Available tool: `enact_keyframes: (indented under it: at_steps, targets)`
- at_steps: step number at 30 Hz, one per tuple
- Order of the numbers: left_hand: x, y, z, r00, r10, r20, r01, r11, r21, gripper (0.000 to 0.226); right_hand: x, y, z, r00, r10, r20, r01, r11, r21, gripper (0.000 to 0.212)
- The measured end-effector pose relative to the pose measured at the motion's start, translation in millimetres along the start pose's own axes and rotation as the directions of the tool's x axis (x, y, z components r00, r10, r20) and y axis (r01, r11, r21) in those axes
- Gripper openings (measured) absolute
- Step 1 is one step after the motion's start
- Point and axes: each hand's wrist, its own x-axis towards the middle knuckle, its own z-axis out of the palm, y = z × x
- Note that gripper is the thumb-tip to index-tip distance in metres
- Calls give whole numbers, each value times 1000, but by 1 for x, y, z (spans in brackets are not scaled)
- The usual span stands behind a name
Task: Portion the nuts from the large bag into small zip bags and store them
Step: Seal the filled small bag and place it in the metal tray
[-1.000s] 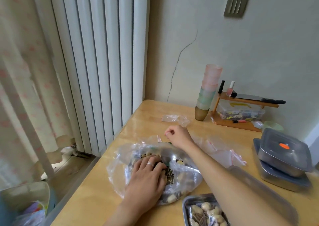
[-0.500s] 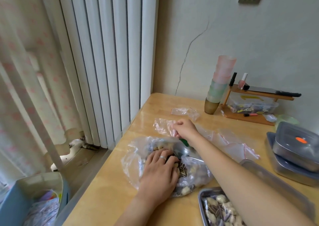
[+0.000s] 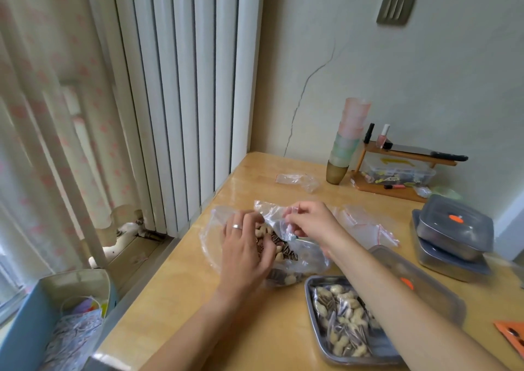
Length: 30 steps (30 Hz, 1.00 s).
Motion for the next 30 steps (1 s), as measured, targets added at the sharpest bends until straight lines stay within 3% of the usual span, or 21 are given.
enact_keyframes:
  at_steps: [4,6,8,12,19,22,26,30]
  targets:
    - [3,-3,-10,946,157,284,-161,987,-8,76,-20,1,0,998,-29,58,30,999,-16,15]
    - [6,-7,-11,912,185,366,-203,979,11,86,-26,2,3,996,-49,74,52,998,-28,10]
    - [9,-8,-12,898,180,401,-211,977,34,85,-30,5,6,997,-56,50,58,998,-36,12]
    - [12,-1,-14,889,66,453,-93,995,37,81,-36,10,11,992,-95,-88,80,984,-161,24]
    - [8,7,-8,855,-22,518,-16,998,68,31,-54,12,20,958,-231,-171,172,937,-304,25]
    - [2,-1,-4,873,-13,487,-72,985,155,23,-58,10,16,987,-124,-100,109,984,-138,22]
    - [-6,-10,3,924,51,379,-140,968,209,40,-59,11,12,988,81,131,-102,981,162,11]
    - [-14,-12,6,945,86,316,-145,975,167,49,-58,18,21,987,136,91,-151,969,193,10]
